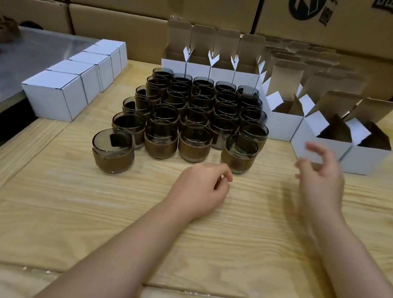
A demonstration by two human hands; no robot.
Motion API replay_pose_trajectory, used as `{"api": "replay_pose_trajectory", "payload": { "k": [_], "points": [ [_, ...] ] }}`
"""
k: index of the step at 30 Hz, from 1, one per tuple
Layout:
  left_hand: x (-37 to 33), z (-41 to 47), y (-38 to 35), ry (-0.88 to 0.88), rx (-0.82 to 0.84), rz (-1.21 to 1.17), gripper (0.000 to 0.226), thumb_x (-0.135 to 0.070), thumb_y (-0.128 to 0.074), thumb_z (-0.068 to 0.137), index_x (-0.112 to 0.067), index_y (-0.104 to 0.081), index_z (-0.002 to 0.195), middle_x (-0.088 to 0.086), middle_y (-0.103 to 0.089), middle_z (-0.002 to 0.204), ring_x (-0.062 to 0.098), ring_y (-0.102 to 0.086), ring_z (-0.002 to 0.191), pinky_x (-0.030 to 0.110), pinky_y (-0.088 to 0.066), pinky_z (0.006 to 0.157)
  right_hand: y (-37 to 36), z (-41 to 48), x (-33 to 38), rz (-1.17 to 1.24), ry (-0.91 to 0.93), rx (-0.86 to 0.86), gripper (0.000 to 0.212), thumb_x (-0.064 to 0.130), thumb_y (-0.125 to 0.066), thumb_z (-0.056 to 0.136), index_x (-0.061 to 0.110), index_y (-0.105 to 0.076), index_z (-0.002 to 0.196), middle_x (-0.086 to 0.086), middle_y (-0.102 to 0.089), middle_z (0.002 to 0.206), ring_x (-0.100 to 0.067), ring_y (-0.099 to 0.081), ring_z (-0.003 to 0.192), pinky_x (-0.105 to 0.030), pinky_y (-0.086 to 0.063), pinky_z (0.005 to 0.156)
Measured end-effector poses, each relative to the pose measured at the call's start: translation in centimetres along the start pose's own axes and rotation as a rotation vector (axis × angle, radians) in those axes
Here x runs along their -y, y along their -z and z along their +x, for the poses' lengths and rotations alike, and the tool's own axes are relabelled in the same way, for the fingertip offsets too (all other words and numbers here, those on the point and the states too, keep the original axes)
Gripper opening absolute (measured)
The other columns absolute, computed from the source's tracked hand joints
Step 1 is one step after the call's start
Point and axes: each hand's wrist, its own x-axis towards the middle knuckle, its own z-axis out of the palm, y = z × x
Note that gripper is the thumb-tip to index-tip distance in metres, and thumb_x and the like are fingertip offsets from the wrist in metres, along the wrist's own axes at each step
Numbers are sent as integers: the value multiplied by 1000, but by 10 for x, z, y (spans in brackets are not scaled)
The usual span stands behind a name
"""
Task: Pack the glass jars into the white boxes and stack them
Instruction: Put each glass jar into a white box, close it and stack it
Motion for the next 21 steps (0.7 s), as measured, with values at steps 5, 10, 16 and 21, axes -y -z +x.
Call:
{"api": "replay_pose_trajectory", "payload": {
  "k": [5,10,16,21],
  "points": [
    [1,2,-2,6,2,-6,17,-21,-52,90,-23,-67,96,-14,-51,71,9,-50,70,27,-40,67,12,53,-3,-339,36,16,64,13,-53,90,15,-26,148,-3,-28,152,-27,-50,121,-33,-41,92],
    [3,3,-2,21,16,-16,17,-22,-51,90,-25,-67,95,-16,-50,66,8,-51,68,26,-39,65,15,66,-9,-611,107,126,35,13,-43,96,7,-45,130,-15,-42,131,-31,-46,110,-37,-38,79],
    [3,3,-1,16,18,-29,17,-20,-51,89,-23,-66,94,-15,-48,60,10,-51,66,29,-40,64,21,30,-2,-697,242,174,23,17,-40,99,9,-49,119,-10,-49,112,-25,-48,95,-36,-37,71],
    [0,2,0,31,26,-79,16,-37,-49,94,-27,-61,95,-9,-56,63,5,-54,64,31,-46,63,23,-26,15,-716,331,181,13,15,-39,97,7,-48,101,-5,-41,92,-26,-43,82,-35,-32,63]
  ]
}}
